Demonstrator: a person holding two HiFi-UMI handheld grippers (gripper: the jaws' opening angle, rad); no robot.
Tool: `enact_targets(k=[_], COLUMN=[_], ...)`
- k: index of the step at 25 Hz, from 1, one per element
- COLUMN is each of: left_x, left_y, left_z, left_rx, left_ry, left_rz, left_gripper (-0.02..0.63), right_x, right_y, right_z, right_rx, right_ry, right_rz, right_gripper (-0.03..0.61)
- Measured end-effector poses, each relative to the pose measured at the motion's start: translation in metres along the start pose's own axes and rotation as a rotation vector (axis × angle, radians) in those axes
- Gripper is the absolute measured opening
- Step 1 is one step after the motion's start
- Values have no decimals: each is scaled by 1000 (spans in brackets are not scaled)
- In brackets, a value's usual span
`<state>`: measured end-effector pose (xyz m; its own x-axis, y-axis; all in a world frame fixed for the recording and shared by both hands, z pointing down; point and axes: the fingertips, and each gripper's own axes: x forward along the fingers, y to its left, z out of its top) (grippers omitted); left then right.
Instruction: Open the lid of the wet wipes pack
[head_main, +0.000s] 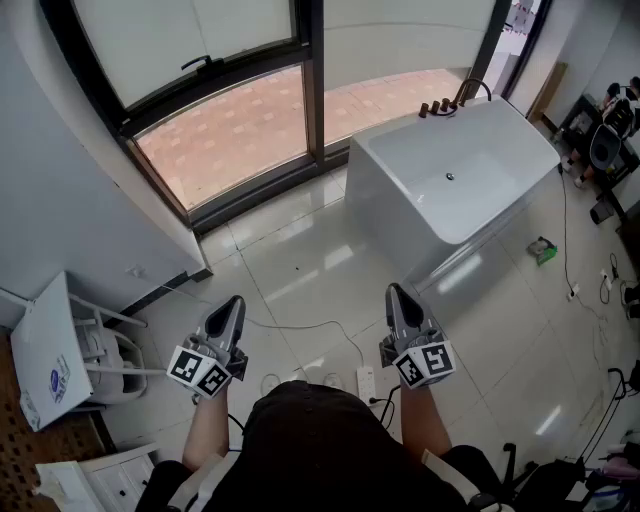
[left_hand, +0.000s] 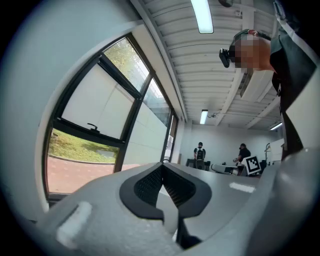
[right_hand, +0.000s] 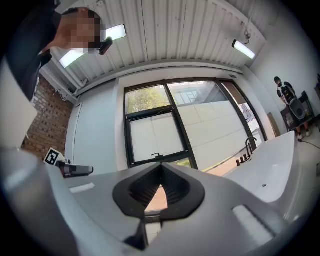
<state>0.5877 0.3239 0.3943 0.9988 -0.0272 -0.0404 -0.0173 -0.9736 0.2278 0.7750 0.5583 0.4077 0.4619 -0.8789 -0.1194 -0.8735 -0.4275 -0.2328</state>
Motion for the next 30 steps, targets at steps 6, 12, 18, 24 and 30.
enact_targets(k=[6,12,18,24,30], left_x=[-32,-65,-74,-102,-153], left_y=[-8,11,51,98,144], left_z=[-5,-7,-1,2,28], left_rx=[-21,-59,82,92,61], left_ry=[-22,-68,-3,-34,-112], left_rz=[122,158,239,307,408], left_gripper=[1,0,0,2,0], right_x=[3,32,71,119,170], right_y=[-13,30,71,121,179], right_z=[2,-16,-24,-33,-46], right_rx=[-26,-17,-4,-32,-33], right_ry=[51,73,96,110,134], right_rz=[59,188,235,318,428], right_gripper=[1,2,2,2,2])
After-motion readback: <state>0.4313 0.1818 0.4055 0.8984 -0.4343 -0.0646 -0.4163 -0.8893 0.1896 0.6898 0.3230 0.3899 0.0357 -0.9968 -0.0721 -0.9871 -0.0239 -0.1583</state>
